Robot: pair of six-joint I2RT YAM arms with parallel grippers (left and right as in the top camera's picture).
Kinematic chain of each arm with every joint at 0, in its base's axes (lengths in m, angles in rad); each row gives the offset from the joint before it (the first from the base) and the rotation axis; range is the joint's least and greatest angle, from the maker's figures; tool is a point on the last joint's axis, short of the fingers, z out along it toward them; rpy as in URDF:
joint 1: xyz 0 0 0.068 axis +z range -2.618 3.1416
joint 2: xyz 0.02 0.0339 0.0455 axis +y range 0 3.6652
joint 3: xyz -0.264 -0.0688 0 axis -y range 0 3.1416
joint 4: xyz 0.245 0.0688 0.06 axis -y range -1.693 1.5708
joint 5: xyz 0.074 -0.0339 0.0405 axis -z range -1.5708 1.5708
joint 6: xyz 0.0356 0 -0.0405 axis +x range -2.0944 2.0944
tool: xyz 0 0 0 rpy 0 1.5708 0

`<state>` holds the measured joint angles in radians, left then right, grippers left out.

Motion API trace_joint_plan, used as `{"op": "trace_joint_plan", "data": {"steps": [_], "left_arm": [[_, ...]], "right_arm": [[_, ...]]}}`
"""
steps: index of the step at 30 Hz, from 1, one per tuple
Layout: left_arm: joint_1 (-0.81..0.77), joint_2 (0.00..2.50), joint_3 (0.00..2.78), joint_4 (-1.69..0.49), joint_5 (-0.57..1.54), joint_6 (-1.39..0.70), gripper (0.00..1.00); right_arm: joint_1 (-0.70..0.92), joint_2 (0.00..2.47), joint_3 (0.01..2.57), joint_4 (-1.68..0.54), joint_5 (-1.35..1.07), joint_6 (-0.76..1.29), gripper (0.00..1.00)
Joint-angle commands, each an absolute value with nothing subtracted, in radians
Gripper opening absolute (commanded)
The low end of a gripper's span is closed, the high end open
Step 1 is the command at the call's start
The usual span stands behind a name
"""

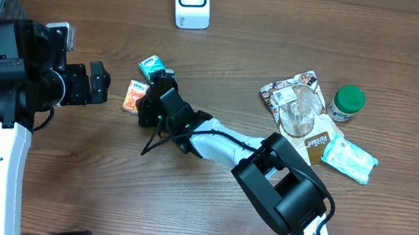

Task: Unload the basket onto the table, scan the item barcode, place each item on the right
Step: 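Close the right gripper on the orange Kleenex pack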

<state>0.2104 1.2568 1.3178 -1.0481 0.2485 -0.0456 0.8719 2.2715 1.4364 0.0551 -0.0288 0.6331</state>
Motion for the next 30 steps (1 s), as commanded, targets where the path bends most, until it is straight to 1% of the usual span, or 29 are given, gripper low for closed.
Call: {"op": "trace_joint_plan", "data": {"steps": [1,6,10,13,18,19,20,22,25,26,27,28,30], "left_arm": [[0.215,1.257,1.331,-1.047,0.244,-0.037,1.00],[0.215,1.257,1.331,-1.047,0.244,-0.037,0.99],[0.215,1.257,1.331,-1.047,0.244,-0.037,1.00],[0.215,1.257,1.331,-1.047,0.244,-0.037,1.00],[0.215,1.257,1.331,-1.047,0.244,-0.037,1.00],[0.215,1.257,1.331,-1.047,0.244,-0.037,0.99],[0.215,1.257,1.331,-1.047,0.244,-0.037,1.00],[0.215,1.256,1.331,-1.047,0.244,-0.037,0.99],[0.215,1.257,1.331,-1.047,0.244,-0.037,1.00],[0.215,1.257,1.331,-1.047,0.244,-0.037,1.00],[0.215,1.257,1.331,-1.047,0.244,-0.037,1.00],[0.215,1.257,1.331,-1.047,0.244,-0.037,1.00],[0.215,1.257,1.331,-1.047,0.244,-0.037,1.00]], "right_arm": [[0.878,2.292,1.454,0.019,-0.017,0.631,0.11],[0.857,2.231,1.455,-0.095,-0.033,0.599,0.06],[0.838,2.130,1.455,-0.237,-0.098,0.434,0.06],[0.835,2.056,1.455,-0.380,-0.099,0.302,0.07],[0.835,1.991,1.455,-0.575,-0.098,-0.005,0.08],[0.836,1.991,1.455,-0.606,-0.098,-0.081,0.08],[0.835,1.991,1.454,-0.642,-0.098,-0.181,0.11],[0.834,1.994,1.451,-0.696,-0.098,-0.360,0.11],[0.827,1.994,1.436,-0.743,-0.098,-0.615,0.21],[0.822,1.994,1.430,-0.751,-0.094,-0.697,0.27],[0.817,1.994,1.425,-0.751,-0.078,-0.748,0.37],[0.812,1.994,1.424,-0.744,-0.055,-0.772,0.42],[0.791,1.993,1.425,-0.703,-0.010,-0.749,0.51]]}}
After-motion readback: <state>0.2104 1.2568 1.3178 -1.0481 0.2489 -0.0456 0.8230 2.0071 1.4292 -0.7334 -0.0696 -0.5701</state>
